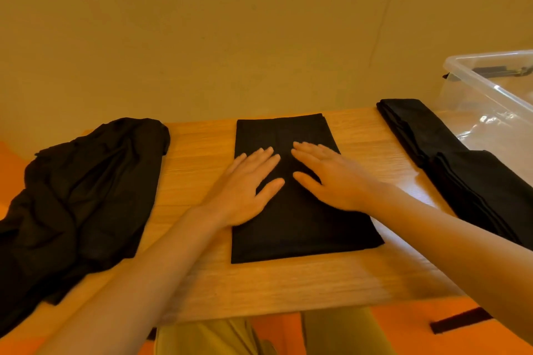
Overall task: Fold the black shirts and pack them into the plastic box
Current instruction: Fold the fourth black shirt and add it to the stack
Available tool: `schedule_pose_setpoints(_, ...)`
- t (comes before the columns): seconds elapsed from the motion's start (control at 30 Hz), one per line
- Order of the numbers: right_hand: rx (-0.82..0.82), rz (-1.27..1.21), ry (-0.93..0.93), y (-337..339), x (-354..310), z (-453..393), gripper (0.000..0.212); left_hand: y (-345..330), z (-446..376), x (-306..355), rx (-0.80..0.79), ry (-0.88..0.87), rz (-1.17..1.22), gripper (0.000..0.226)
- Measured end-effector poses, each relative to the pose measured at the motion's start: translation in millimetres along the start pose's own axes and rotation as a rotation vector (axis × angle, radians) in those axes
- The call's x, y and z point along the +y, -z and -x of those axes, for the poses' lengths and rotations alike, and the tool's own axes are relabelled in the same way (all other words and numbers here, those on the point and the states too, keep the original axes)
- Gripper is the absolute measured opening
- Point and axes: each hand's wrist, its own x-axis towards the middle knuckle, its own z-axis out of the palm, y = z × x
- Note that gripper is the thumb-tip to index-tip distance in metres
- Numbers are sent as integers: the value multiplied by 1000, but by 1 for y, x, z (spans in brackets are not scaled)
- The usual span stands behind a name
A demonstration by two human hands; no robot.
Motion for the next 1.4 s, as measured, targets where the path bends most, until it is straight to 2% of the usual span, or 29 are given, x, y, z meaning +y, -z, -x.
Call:
schedule_pose_setpoints(0.07, -69, -20, 20, 2, -10, 32, 60, 0, 33, 10, -82, -73, 3, 69)
schedule_pose_setpoints(0.17, -125, -24, 8, -5, -13, 77, 62, -2, 78, 19, -157, -82, 37, 72)
schedule_pose_setpoints(0.47, -86, -62, 73, -22, -17, 153, 71, -12, 138, 20, -94, -39, 105, 69)
schedule_pose_setpoints(0.6, -60, -46, 125, -28, -17, 167, 78, -16, 152, 19, -10, -79, 54, 76)
schedule_pose_setpoints(0.67, 53, -34, 187, -32, -16, 172, 69, -18, 158, 18, 82, -176, -22, 76)
schedule_pose_setpoints(0.73, 167, -74, 229, -36, -16, 177, 57, -20, 163, 17, 197, -319, -86, 65)
schedule_pose_setpoints(0.8, 212, -128, 262, -38, -13, 184, 52, -23, 169, 15, 286, -415, -118, 50)
schedule_pose_setpoints(0.93, 282, -192, 301, -35, -9, 198, 36, -23, 180, 17, 387, -461, -79, 32)
schedule_pose_setpoints(1.0, 309, -296, 283, -31, -10, 202, 35, -20, 186, 21, 408, -405, 38, 29)
schedule_pose_setpoints(1.13, 351, -603, 166, -15, -16, 206, 34, -4, 191, 32, 426, -142, 482, 24)
schedule_pose_setpoints(1.2, 363, -699, 108, -6, -18, 204, 31, 4, 190, 38, 434, -27, 631, 19)
schedule_pose_setpoints(1.3, 391, -824, 62, 6, -21, 198, 21, 15, 184, 50, 469, 52, 771, 27)
schedule_pose_setpoints(1.4, 412, -945, 2, 15, -22, 184, 22, 26, 169, 58, 498, 97, 864, 22)
